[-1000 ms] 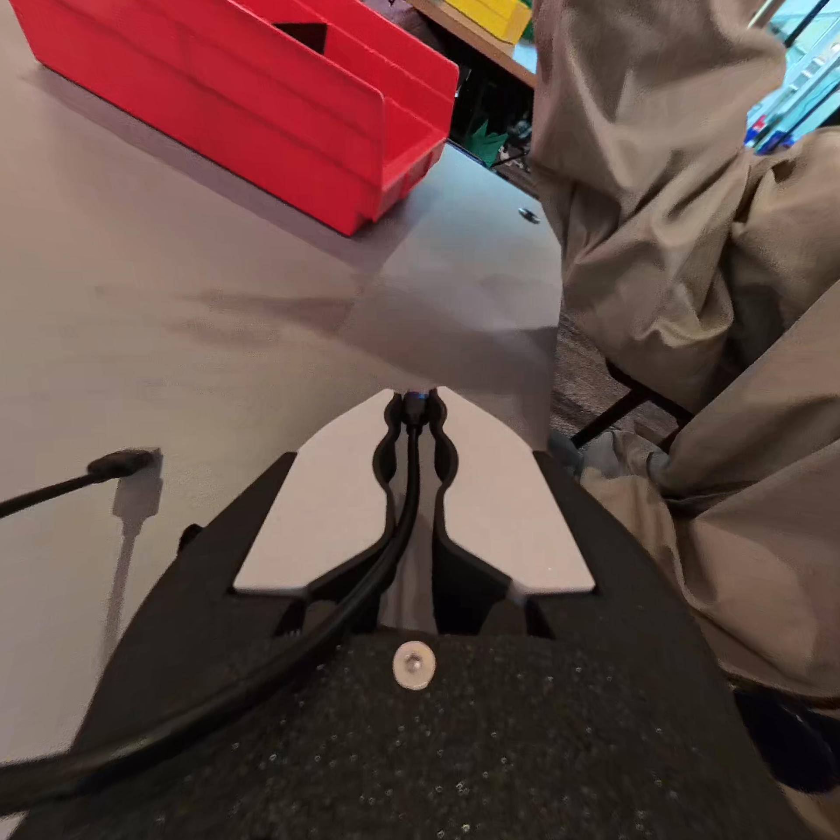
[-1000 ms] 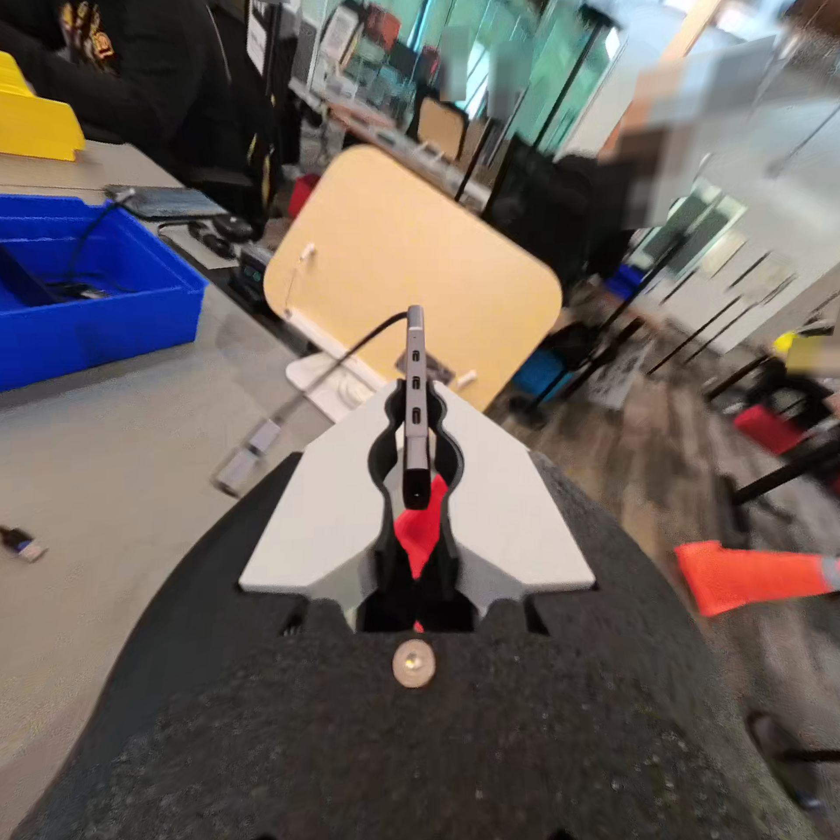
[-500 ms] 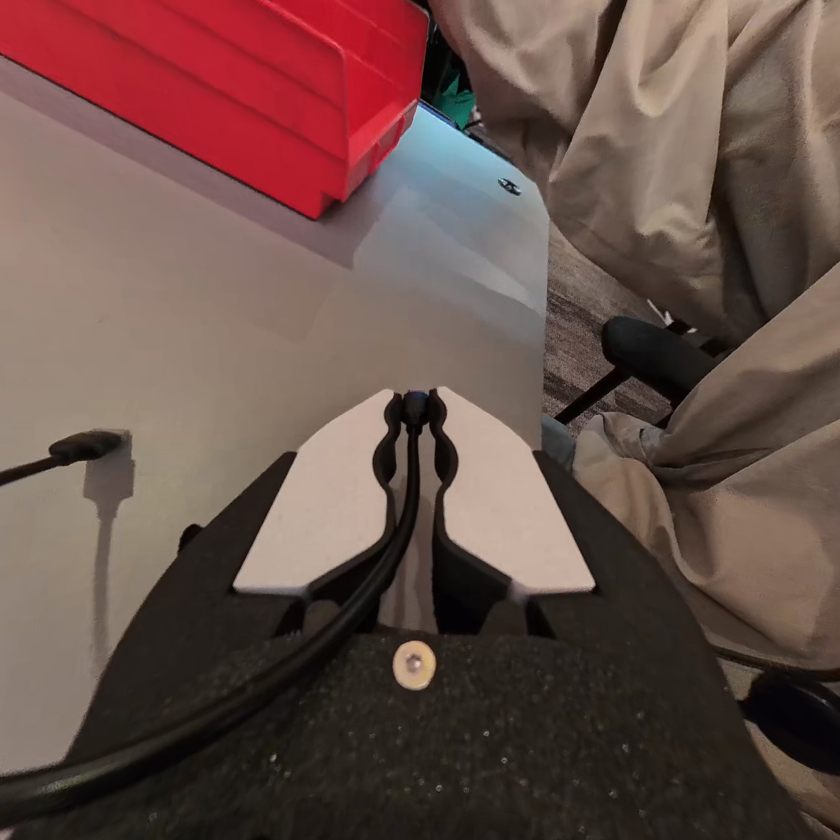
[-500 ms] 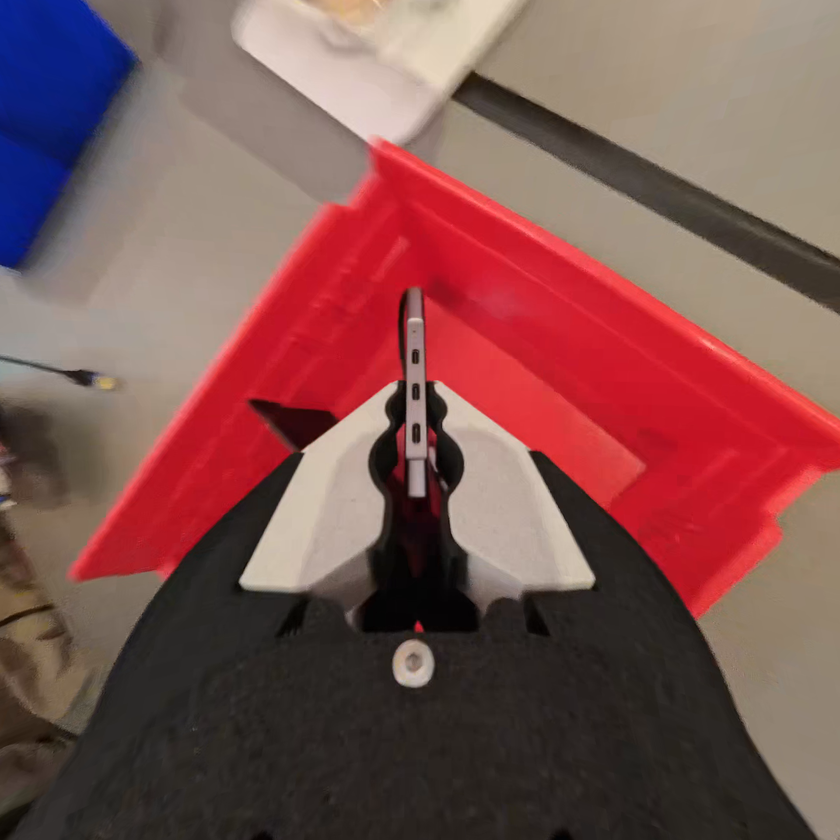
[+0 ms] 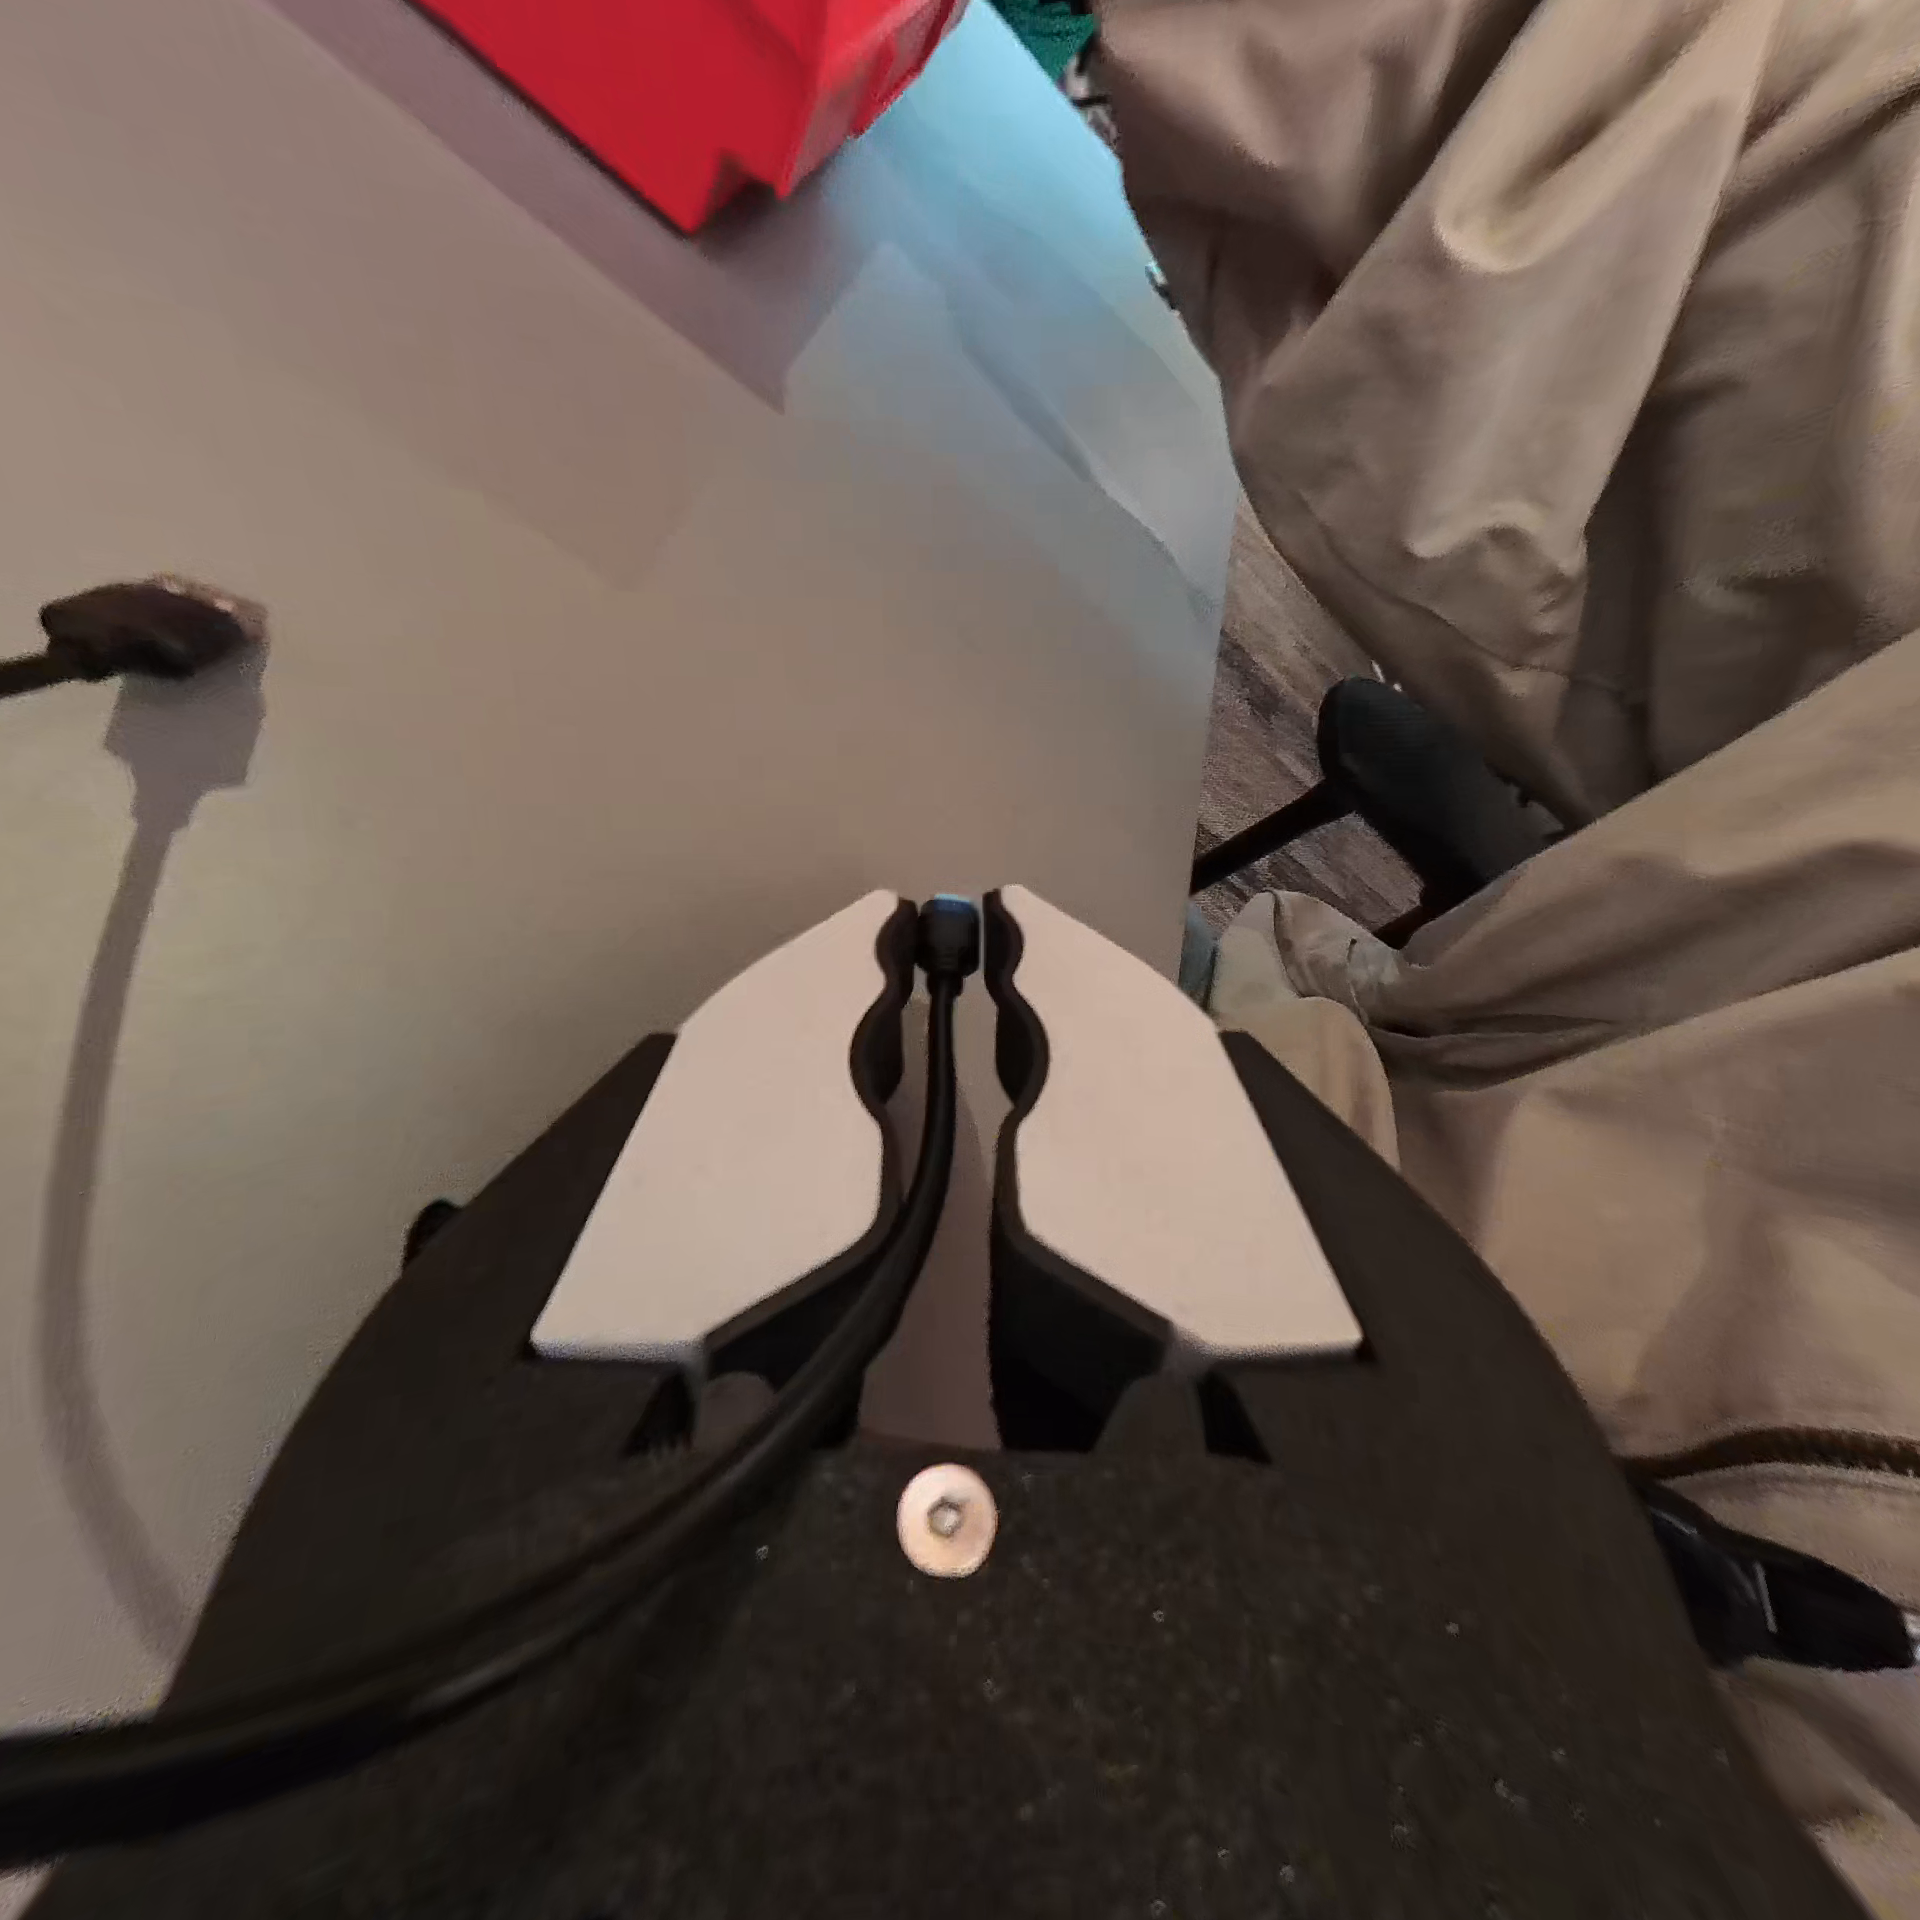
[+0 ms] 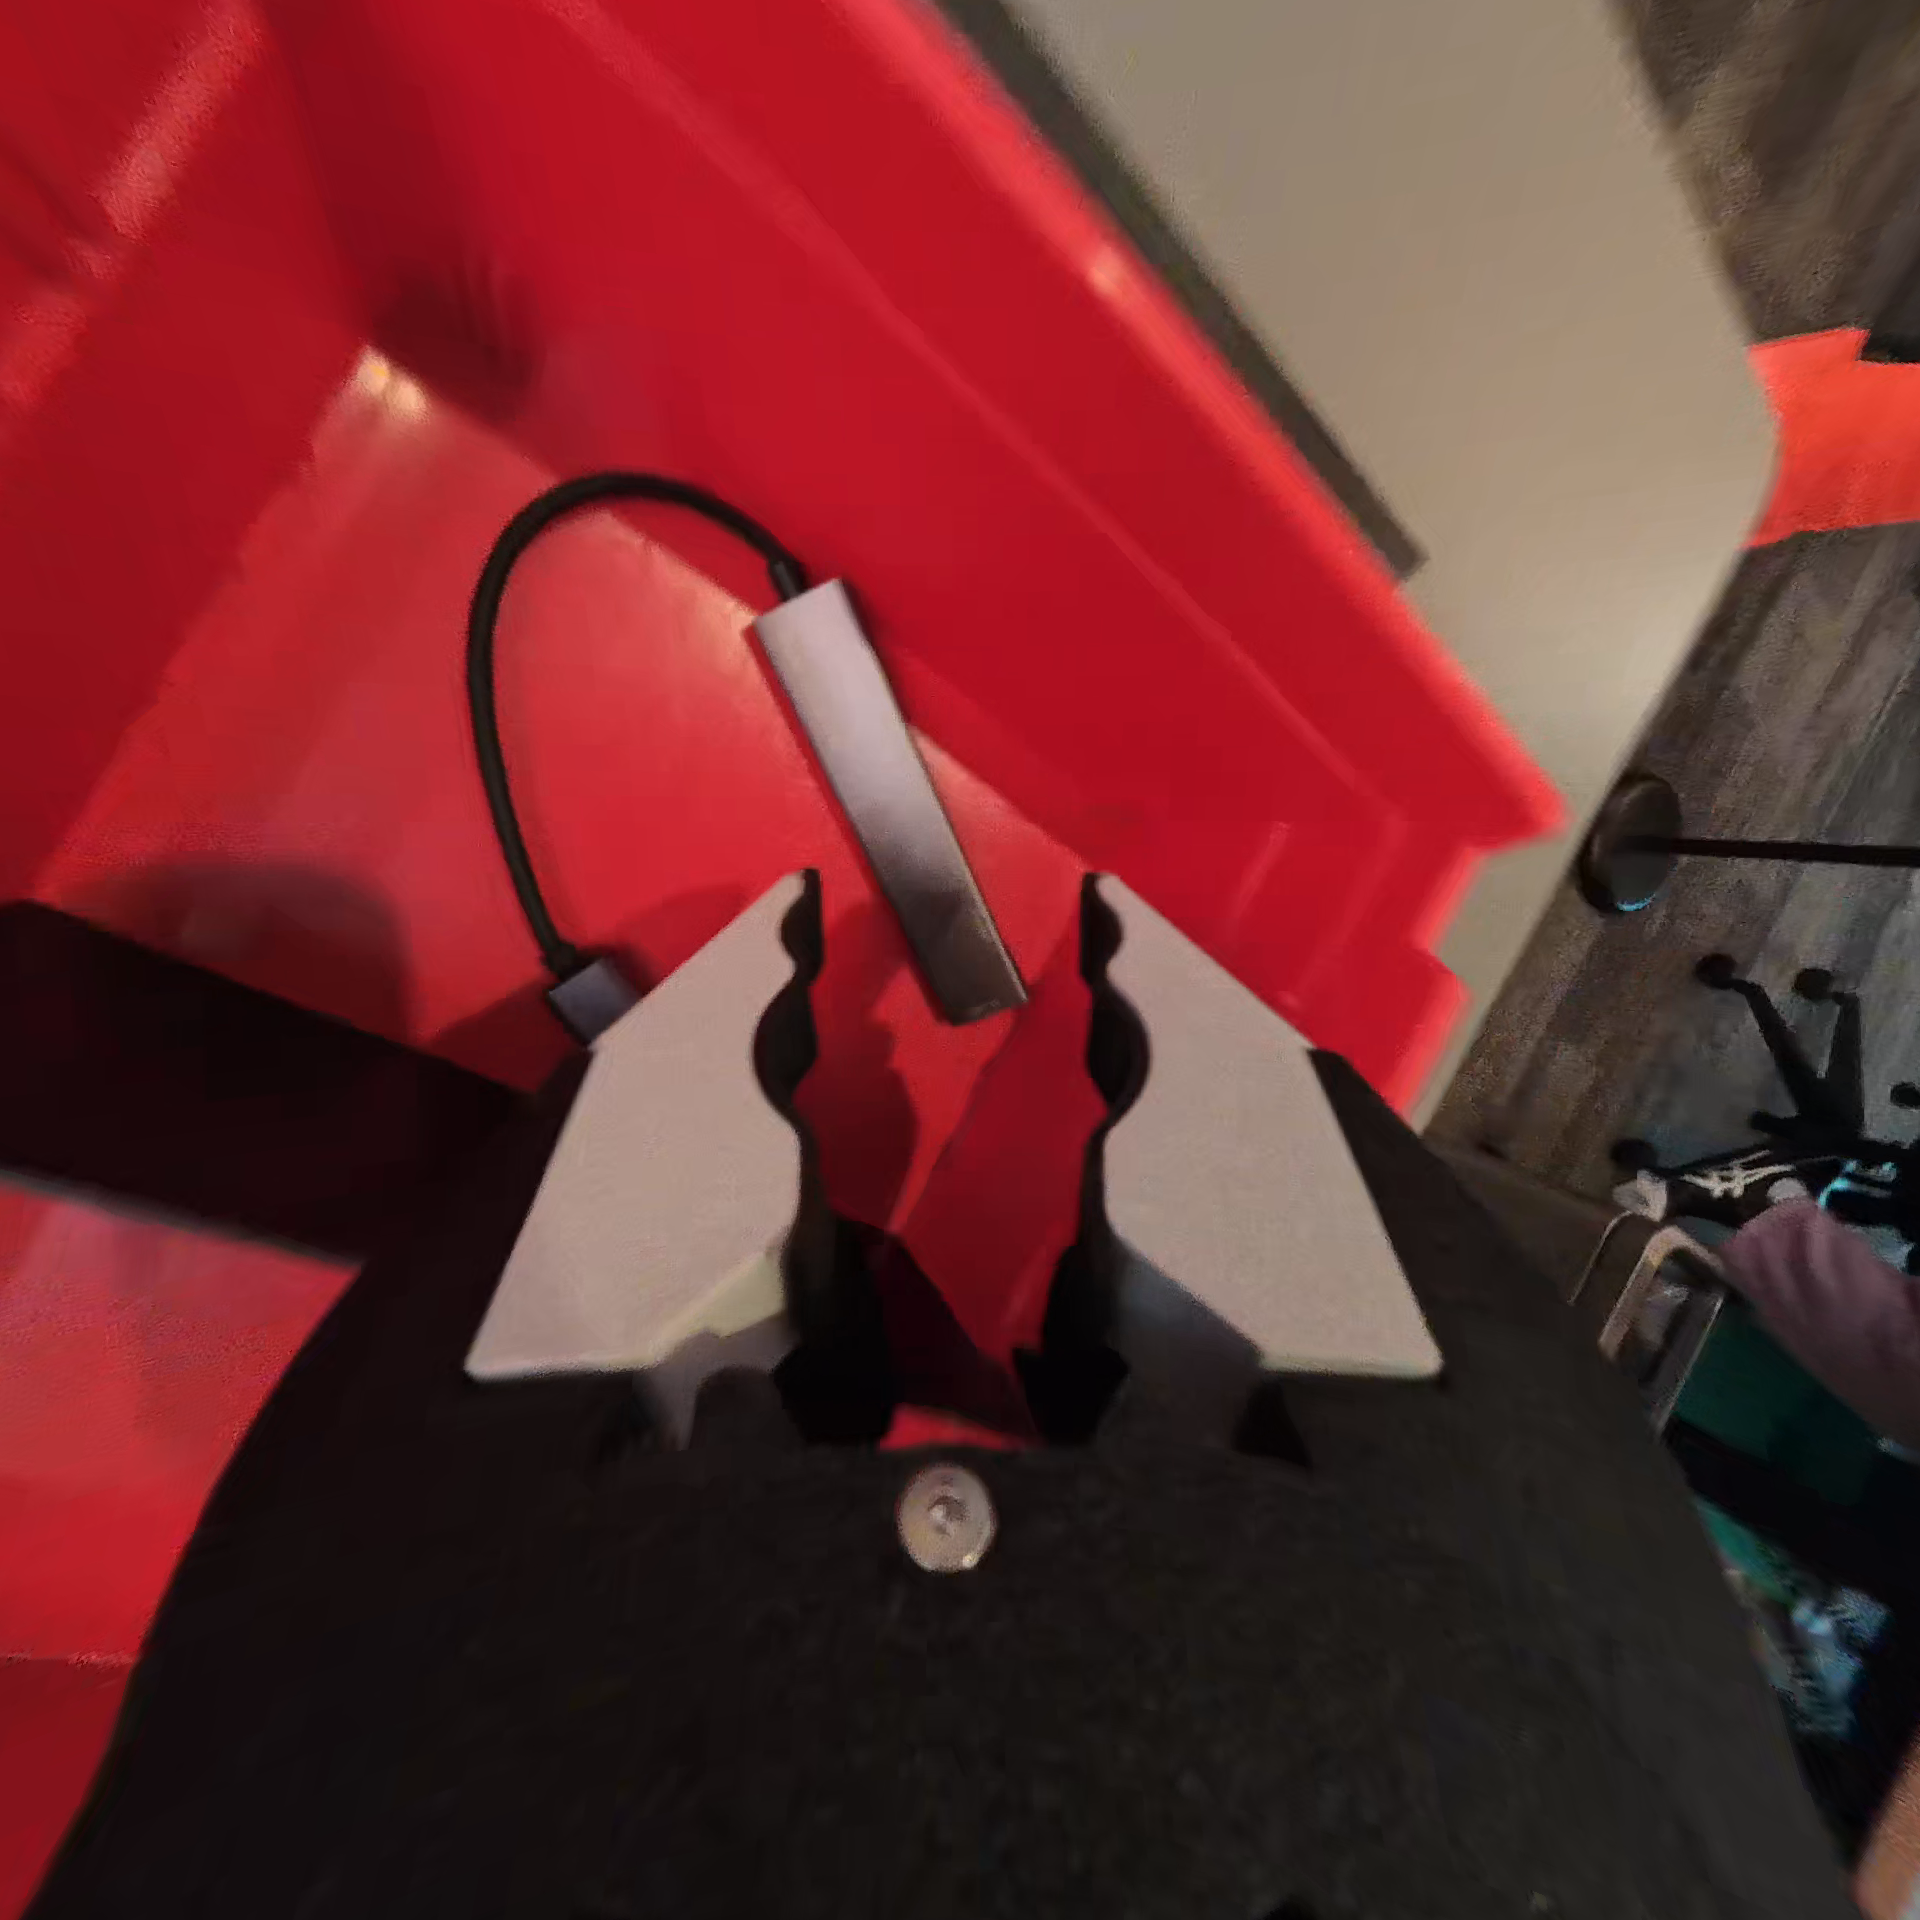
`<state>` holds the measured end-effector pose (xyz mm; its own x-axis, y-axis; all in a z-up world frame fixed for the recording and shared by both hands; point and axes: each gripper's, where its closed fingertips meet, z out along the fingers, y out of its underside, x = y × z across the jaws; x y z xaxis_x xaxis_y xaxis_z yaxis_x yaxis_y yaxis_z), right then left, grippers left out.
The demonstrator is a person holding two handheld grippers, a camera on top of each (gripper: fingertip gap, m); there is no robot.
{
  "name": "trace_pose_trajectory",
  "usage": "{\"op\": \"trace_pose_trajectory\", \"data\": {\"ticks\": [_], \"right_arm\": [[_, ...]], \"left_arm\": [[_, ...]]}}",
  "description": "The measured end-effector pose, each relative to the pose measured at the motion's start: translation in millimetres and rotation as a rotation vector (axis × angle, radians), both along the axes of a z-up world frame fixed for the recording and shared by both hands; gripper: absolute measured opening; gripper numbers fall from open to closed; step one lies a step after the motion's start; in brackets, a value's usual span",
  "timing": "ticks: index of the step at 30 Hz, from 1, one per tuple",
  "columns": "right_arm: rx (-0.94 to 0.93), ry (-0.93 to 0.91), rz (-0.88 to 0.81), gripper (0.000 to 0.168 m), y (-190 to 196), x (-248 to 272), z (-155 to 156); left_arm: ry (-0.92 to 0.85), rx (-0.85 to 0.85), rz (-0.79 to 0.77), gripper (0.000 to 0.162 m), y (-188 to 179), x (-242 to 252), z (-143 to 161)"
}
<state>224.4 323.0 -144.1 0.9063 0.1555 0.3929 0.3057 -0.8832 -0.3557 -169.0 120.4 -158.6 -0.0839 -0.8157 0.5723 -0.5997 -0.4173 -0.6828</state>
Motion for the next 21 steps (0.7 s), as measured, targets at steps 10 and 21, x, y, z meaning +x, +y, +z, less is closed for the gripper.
{"op": "trace_pose_trajectory", "data": {"ticks": [10, 21], "right_arm": [[0.434, 0.807, 0.424, 0.052, -76, -328, 106], [0.602, 0.586, 0.907, 0.033, -108, -445, 34]], "left_arm": [[0.116, 0.240, -0.035, 0.010, 9, -25, -11], [0.224, 0.698, -0.217, 0.011, 10, -47, -22]]}}
